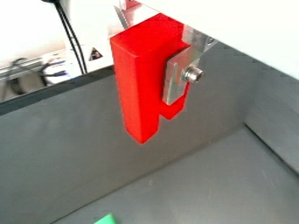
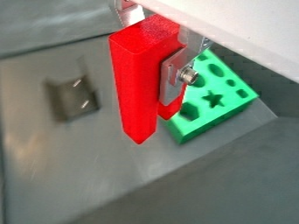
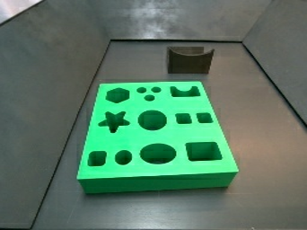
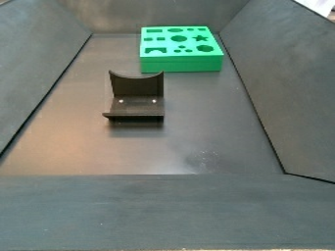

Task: Pick up the double-square object. Move up. Move to above the board. Insert the double-square object.
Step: Move to above the board, then insert the double-square object.

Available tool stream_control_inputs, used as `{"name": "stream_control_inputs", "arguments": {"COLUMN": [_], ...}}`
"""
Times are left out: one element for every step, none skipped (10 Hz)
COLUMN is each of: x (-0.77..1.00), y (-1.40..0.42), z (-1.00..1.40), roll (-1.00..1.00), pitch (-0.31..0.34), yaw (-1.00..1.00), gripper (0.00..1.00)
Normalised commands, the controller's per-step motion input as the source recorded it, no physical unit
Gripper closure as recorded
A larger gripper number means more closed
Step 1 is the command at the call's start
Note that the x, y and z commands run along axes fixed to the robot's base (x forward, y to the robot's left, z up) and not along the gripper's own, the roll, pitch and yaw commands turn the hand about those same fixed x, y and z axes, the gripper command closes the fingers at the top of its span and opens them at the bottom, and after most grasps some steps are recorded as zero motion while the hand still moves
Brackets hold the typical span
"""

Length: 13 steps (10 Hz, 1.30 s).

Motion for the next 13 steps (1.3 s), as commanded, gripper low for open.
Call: {"name": "stream_control_inputs", "arguments": {"x": [0.72,0.73,0.73,0.75,0.78,0.80,0.83,0.78,0.43,0.30,0.02,0.11,0.18], "y": [-1.00,-1.00,-1.00,-1.00,-1.00,-1.00,-1.00,-0.91,-0.44,-0.28,0.00,0.00,-0.03], "z": [0.22,0.22,0.22,0.22,0.22,0.22,0.22,0.20,0.10,0.07,0.00,-0.01,-0.06], "roll": [0.13,0.10,0.08,0.04,0.01,0.03,0.06,0.07,0.09,0.09,0.00,0.00,0.00], "pitch": [-0.008,0.011,0.032,0.060,0.090,0.123,0.142,0.155,0.179,0.171,0.000,0.000,-0.016], "yaw": [-1.00,-0.99,-0.72,-0.47,-0.28,-0.11,-0.06,-0.04,-0.01,0.00,0.00,-0.02,-0.06], "gripper": [1.00,1.00,1.00,1.00,1.00,1.00,1.00,1.00,1.00,1.00,1.00,1.00,1.00]}}
